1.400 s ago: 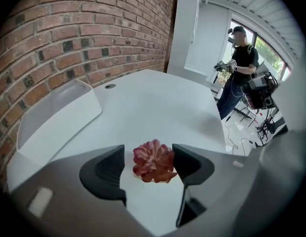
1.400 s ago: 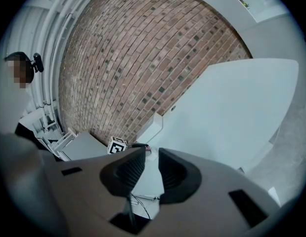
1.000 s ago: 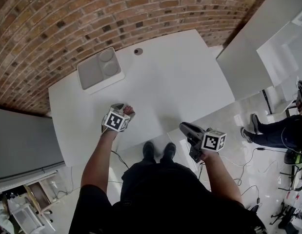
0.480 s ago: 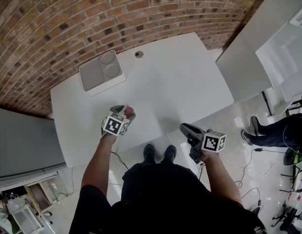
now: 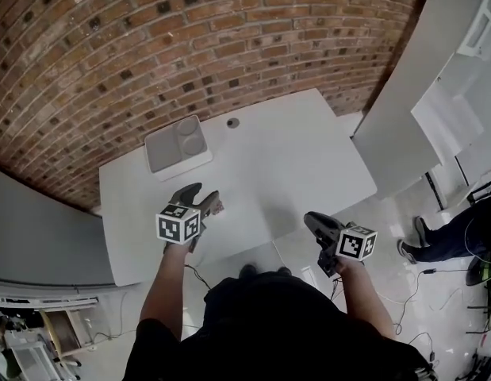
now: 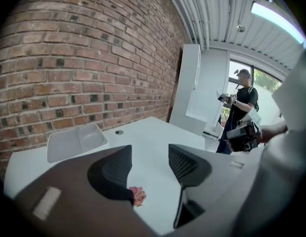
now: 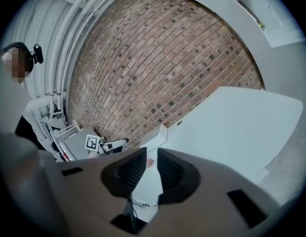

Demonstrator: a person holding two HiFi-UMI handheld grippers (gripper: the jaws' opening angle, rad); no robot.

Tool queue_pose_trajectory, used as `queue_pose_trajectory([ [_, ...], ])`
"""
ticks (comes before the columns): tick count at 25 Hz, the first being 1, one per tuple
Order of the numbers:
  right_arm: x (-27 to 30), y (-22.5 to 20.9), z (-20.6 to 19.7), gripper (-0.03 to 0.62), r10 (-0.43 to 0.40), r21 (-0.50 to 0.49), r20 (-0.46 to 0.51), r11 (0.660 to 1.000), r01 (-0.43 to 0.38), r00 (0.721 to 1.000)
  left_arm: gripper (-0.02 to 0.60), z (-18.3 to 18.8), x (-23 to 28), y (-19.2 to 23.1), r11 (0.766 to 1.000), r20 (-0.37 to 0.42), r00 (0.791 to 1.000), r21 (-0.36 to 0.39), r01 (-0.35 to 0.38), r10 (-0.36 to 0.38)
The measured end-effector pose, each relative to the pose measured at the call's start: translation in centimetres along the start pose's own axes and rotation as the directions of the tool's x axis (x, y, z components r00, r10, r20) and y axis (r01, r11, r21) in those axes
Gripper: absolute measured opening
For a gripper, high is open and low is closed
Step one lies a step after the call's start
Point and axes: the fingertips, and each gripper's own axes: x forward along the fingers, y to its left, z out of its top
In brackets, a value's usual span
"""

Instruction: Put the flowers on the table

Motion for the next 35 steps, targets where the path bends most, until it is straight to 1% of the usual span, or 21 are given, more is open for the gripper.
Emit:
queue_pose_trajectory([
  [2,-1.1,0.2,2.0,0.068,-0.005,-0.068,0.021,0.998,0.007,1.000,0.230,2.1,-1.2,-0.9,1.000,0.056,0.998,-0.006,-0.029,0.030],
  [4,-1.9,0.5,3.9,0.057,-0.019,-0.166,0.020,0.986,0.022,1.000,0.184,3.8,-2.4,-2.2,0.998,0.094,0.994,0.007,-0.056,0.055],
  [5,-2.0,0.6,4.8,0.055,-0.026,-0.222,0.008,0.975,0.027,1.000,0.158,4.5,-2.9,-3.1,0.998,0.106,0.993,0.010,-0.060,0.059],
  [7,-1.6,1.4,6.7,0.049,-0.025,-0.335,-0.011,0.942,0.019,1.000,0.132,5.5,-4.0,-4.6,0.998,0.118,0.991,0.004,-0.066,0.065],
  [8,-1.3,2.2,7.8,0.043,-0.012,-0.380,-0.008,0.925,0.008,1.000,0.120,5.8,-4.4,-5.2,0.997,0.119,0.990,0.003,-0.079,0.078],
  [10,-0.7,4.2,10.0,0.030,0.035,-0.437,0.027,0.899,-0.020,0.999,0.095,6.2,-4.9,-5.9,0.992,0.116,0.985,0.015,-0.129,0.126],
  [12,-0.4,6.5,11.7,0.021,0.091,-0.455,0.087,0.889,-0.042,0.992,0.050,6.6,-5.5,-6.0,0.985,0.129,0.977,0.006,-0.175,0.172],
  [14,-0.3,8.6,12.9,0.015,0.130,-0.445,0.166,0.894,-0.043,0.978,0.014,7.1,-6.3,-6.1,0.981,0.163,0.967,-0.028,-0.193,0.195],
  [16,-0.3,10.6,13.6,0.014,0.155,-0.419,0.245,0.907,-0.040,0.957,0.011,7.5,-6.9,-6.1,0.980,0.196,0.960,-0.043,-0.194,0.199],
  [17,-0.1,11.7,13.5,0.014,0.169,-0.416,0.267,0.908,-0.045,0.949,0.011,7.7,-7.2,-6.2,0.980,0.209,0.958,-0.040,-0.193,0.197],
  [18,0.2,12.8,13.2,0.012,0.180,-0.429,0.272,0.902,-0.048,0.945,0.011,7.8,-7.6,-6.1,0.981,0.222,0.955,-0.035,-0.192,0.195],
  [20,1.4,14.7,12.2,0.012,0.188,-0.481,0.260,0.876,-0.042,0.947,0.011,7.8,-8.4,-5.4,0.981,0.241,0.951,-0.027,-0.194,0.195],
  [22,3.0,16.7,11.5,0.012,0.186,-0.528,0.251,0.849,-0.027,0.950,0.011,7.6,-9.4,-4.0,0.979,0.243,0.949,-0.011,-0.205,0.201],
  [24,4.9,18.5,11.0,0.012,0.172,-0.554,0.244,0.833,-0.009,0.954,0.011,7.4,-10.7,-2.3,0.977,0.238,0.949,0.011,-0.215,0.206],
  [28,8.7,21.3,9.6,0.012,0.147,-0.568,0.227,0.823,0.008,0.963,0.011,7.3,-13.4,1.2,0.977,0.255,0.946,0.026,-0.214,0.200],
  [32,10.8,23.2,8.1,0.012,0.145,-0.579,0.206,0.815,0.000,0.968,0.011,6.9,-15.1,3.9,0.979,0.274,0.941,-0.003,-0.203,0.196],
  [33,10.9,23.3,7.8,0.012,0.144,-0.583,0.197,0.812,-0.002,0.970,0.011,6.7,-15.2,4.3,0.980,0.275,0.942,-0.014,-0.196,0.193],
  [35,10.8,23.0,7.3,0.012,0.136,-0.578,0.180,0.816,-0.007,0.974,0.011,5.8,-15.4,4.7,0.981,0.269,0.944,-0.032,-0.192,0.193],
])
